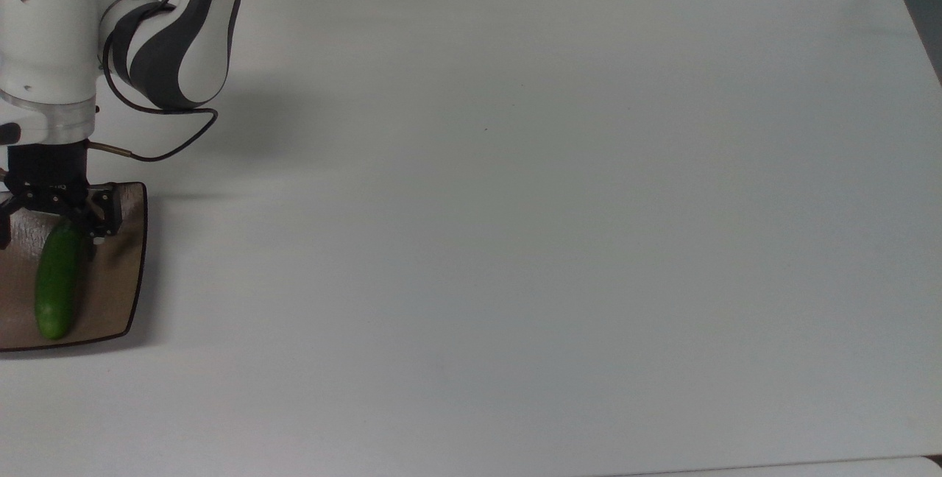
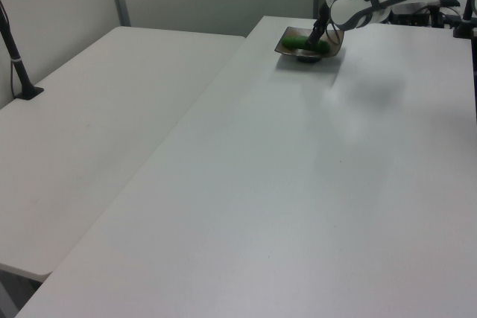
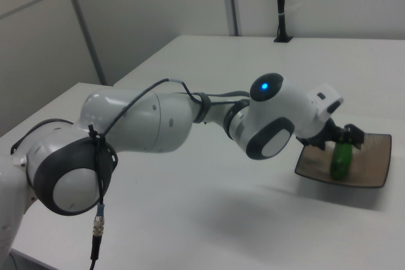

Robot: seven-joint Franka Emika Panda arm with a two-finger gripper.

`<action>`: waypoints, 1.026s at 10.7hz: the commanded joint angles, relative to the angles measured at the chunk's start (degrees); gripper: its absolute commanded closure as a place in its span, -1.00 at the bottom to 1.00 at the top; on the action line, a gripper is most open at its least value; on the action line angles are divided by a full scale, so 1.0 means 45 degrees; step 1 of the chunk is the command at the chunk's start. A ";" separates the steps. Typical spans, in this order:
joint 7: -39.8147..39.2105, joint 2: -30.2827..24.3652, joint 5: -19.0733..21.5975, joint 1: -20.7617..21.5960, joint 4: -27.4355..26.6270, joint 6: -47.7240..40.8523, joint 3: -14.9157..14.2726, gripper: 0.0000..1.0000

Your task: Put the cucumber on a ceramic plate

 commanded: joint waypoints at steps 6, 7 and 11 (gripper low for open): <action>0.0206 -0.6766 0.0160 0.0384 -0.4346 -0.5709 -0.0134 -1.00; 0.0748 -0.7644 0.0199 0.0326 -0.4346 -0.7563 -0.0155 -1.00; 0.3327 -1.0402 -0.0640 0.0540 -0.4055 -1.3702 -0.0233 -1.00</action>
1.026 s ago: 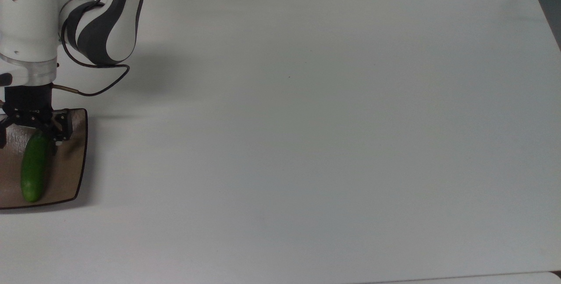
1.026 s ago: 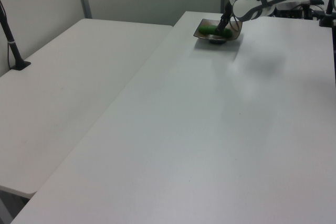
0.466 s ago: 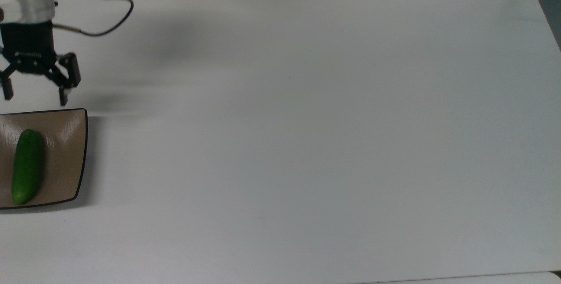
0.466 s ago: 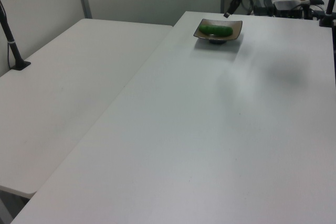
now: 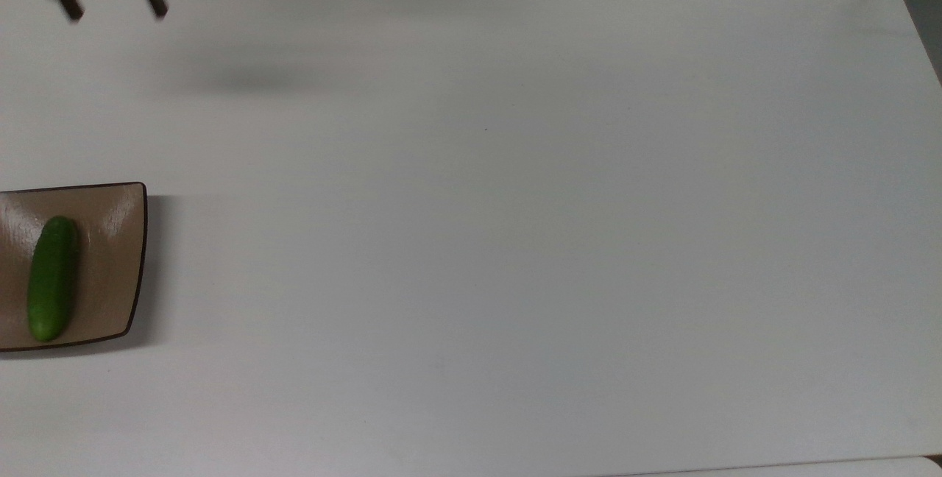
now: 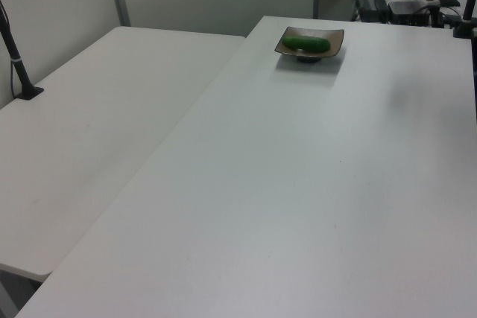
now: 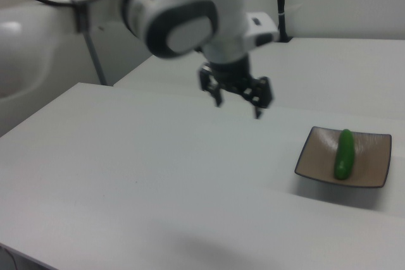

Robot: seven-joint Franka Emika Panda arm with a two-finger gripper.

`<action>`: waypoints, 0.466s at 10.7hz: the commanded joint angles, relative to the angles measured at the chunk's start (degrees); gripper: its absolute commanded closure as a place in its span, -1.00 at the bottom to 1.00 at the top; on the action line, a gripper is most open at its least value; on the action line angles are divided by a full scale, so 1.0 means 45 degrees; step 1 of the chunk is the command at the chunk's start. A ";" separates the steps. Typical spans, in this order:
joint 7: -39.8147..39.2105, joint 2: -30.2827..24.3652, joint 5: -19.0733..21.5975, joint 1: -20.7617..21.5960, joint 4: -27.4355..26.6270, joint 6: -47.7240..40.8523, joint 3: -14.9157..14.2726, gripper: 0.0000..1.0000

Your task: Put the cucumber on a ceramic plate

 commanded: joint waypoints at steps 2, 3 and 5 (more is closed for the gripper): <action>0.1979 -0.2476 -0.0482 0.1203 -0.0465 -0.3287 -0.0086 -1.00; 0.2990 -0.2751 -0.0754 0.1615 -0.0465 -0.3561 -0.0067 -1.00; 0.5060 -0.2871 -0.1340 0.2784 -0.0252 -0.3662 0.0070 -1.00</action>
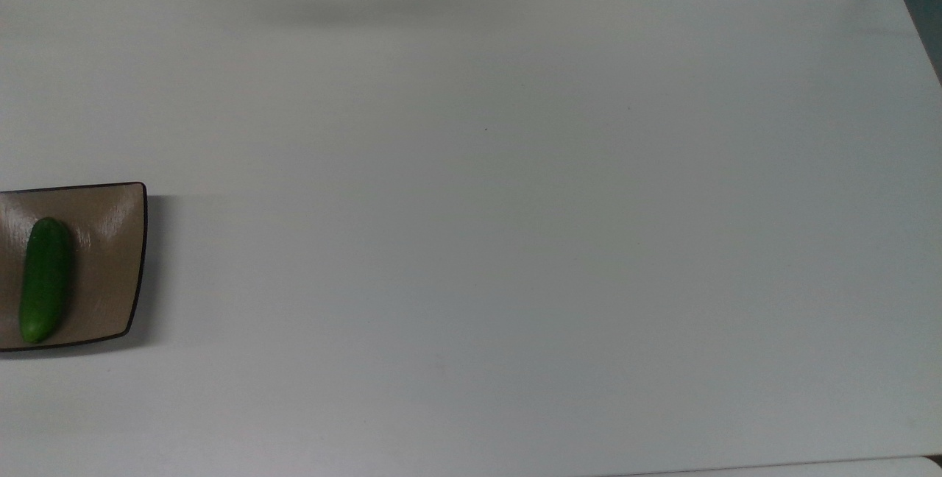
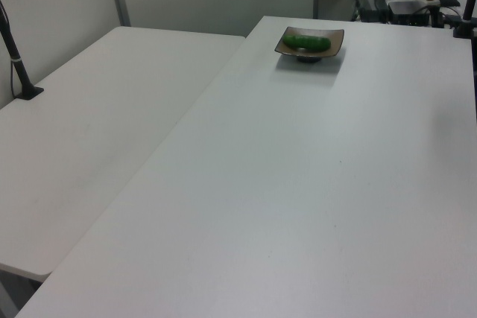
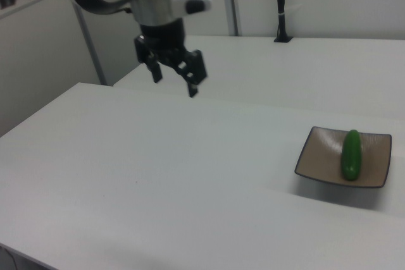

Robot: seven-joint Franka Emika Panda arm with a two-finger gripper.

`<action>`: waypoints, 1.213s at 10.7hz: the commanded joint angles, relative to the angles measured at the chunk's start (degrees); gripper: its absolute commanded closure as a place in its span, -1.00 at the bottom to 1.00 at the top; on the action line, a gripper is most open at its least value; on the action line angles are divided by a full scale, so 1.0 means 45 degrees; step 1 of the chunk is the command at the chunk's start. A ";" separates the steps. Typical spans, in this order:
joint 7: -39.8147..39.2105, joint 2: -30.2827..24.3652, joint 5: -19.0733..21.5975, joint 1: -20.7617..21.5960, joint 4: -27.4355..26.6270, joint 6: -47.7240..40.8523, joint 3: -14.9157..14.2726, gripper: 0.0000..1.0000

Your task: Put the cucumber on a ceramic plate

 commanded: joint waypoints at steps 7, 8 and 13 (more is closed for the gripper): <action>0.4140 0.0117 -0.0980 0.1914 -0.0501 -0.0007 0.2455 -1.00; 0.4082 0.0467 -0.1408 0.1932 -0.0522 0.0052 0.2692 -1.00; 0.2054 0.1348 -0.1607 0.1952 -0.0815 0.1982 0.2713 -1.00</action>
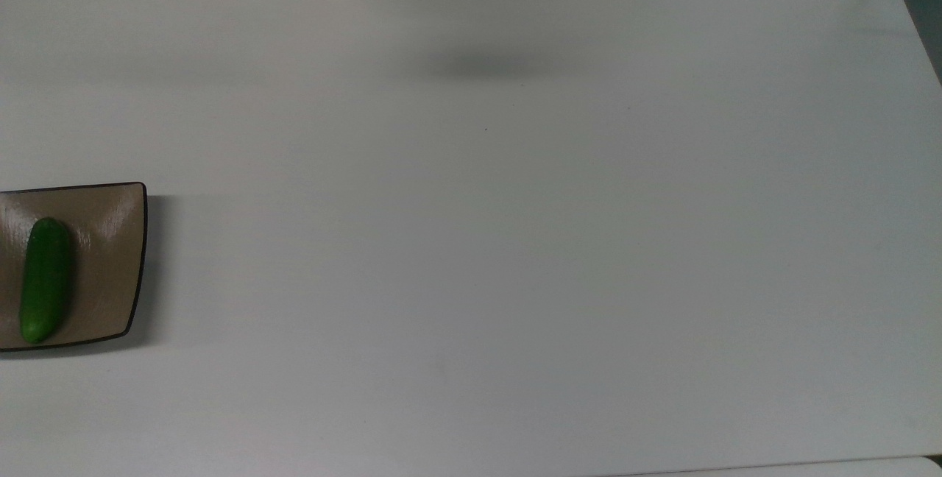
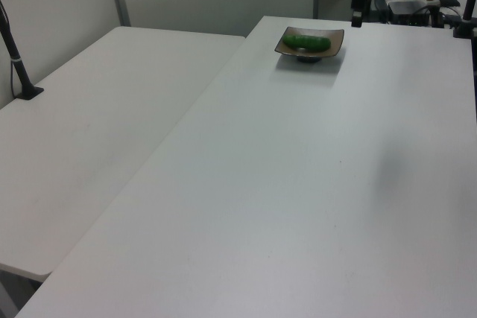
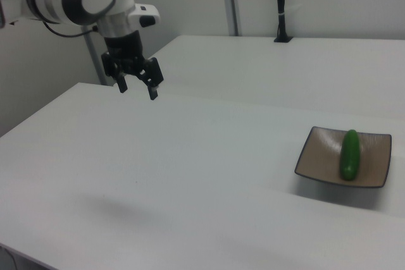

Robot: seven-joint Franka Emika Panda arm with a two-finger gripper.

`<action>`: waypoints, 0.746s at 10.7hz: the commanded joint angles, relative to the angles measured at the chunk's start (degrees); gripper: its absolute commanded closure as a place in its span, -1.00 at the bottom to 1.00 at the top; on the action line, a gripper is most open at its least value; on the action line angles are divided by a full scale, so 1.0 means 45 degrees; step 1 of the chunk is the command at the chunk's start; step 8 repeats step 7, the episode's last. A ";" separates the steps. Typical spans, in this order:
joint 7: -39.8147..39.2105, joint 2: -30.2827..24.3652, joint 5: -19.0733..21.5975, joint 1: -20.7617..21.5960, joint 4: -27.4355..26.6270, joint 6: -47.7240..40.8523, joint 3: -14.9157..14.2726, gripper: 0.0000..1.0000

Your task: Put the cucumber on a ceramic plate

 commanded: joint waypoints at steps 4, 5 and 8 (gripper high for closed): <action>-0.1235 0.0272 -0.0182 -0.0177 -0.0202 0.1521 -0.0222 -1.00; -0.1254 0.0253 -0.0181 -0.0178 -0.0202 0.1483 -0.0222 -1.00; -0.1255 0.0272 -0.0162 -0.0178 -0.0221 0.1482 -0.0222 -1.00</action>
